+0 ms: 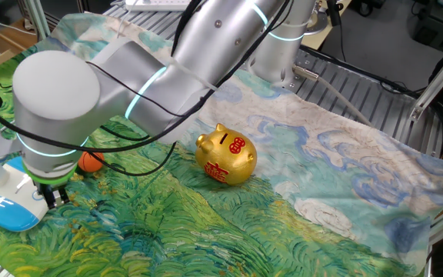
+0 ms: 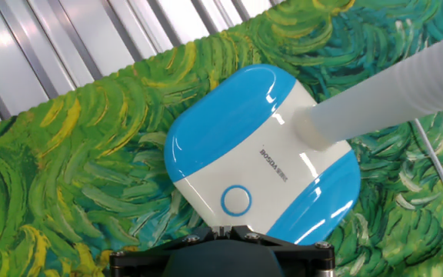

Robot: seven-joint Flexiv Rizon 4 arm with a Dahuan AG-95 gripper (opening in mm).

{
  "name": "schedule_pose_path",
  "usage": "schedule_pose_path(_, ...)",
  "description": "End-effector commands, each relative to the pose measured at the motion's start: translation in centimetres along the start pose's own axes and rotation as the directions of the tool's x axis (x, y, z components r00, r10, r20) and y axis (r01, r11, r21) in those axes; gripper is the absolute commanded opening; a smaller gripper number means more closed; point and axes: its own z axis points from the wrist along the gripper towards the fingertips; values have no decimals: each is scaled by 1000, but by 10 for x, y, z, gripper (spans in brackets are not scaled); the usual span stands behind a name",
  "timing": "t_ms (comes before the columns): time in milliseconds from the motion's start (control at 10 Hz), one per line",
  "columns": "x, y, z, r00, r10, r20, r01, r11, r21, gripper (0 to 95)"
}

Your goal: Turn on the desk lamp by pressing the button

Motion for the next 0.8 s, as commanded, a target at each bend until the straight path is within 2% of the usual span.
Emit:
schedule_pose_path(100,-1,-1,-2,1000,-9,10,9,1000,12,0)
schedule_pose_path(200,-2,-2,-3,1000,-18,15,18,1000,21,0)
schedule_pose_path(800,-10,-6,0,998,-53,22,52,998,28,0)
